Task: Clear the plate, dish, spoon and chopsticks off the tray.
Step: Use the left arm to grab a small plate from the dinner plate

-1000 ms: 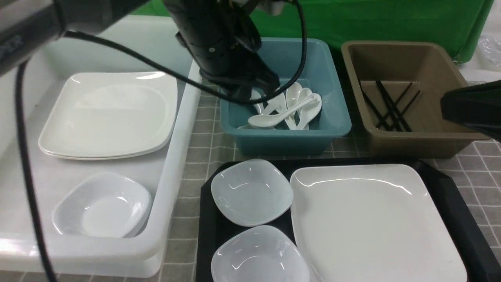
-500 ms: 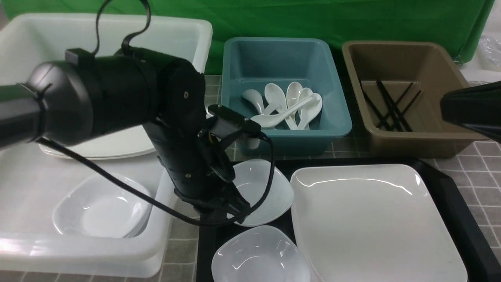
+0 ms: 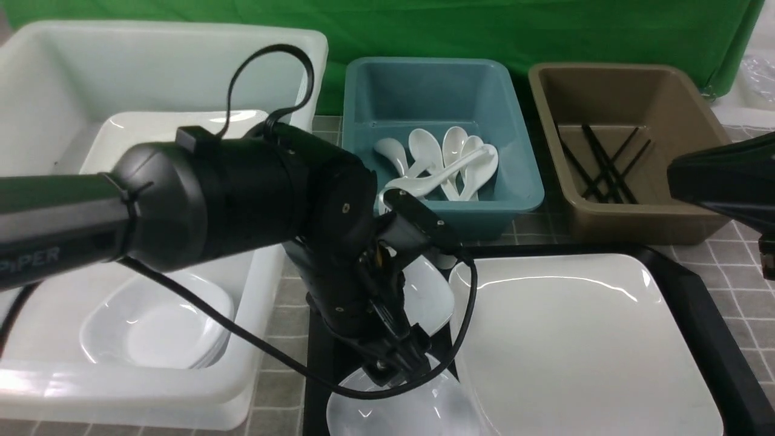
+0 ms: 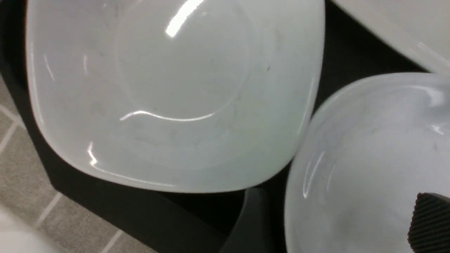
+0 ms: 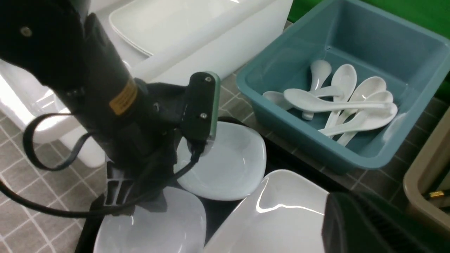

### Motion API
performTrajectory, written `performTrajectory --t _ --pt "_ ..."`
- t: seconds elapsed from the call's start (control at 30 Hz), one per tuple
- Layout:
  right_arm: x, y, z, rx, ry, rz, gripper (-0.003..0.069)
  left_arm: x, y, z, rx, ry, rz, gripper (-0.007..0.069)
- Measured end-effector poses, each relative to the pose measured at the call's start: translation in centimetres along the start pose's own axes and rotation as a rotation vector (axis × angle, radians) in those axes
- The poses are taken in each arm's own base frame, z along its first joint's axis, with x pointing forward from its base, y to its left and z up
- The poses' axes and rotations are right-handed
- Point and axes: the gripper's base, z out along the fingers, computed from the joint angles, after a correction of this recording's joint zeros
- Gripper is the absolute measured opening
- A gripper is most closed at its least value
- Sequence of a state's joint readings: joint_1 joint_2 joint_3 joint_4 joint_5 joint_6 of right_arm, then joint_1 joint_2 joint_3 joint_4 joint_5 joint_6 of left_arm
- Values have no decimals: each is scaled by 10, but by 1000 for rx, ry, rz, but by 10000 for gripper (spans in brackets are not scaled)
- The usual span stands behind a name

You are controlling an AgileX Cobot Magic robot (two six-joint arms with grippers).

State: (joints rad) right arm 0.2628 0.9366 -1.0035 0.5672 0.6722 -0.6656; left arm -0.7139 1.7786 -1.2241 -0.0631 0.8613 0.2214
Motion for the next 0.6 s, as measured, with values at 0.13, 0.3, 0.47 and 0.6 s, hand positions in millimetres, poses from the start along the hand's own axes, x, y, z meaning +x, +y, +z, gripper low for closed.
performTrajectory --t 0.13,0.3,0.47,0.6 --pt "0 0 0 0 0 0 37 1 1 18 5 47 0 545" --pt "0 0 0 0 0 0 37 2 1 38 18 101 -5 545" --pt "0 0 0 0 0 0 37 3 0 47 39 122 -23 545" --pt "0 0 0 0 -1 1 37 4 0 50 43 134 -41 476"
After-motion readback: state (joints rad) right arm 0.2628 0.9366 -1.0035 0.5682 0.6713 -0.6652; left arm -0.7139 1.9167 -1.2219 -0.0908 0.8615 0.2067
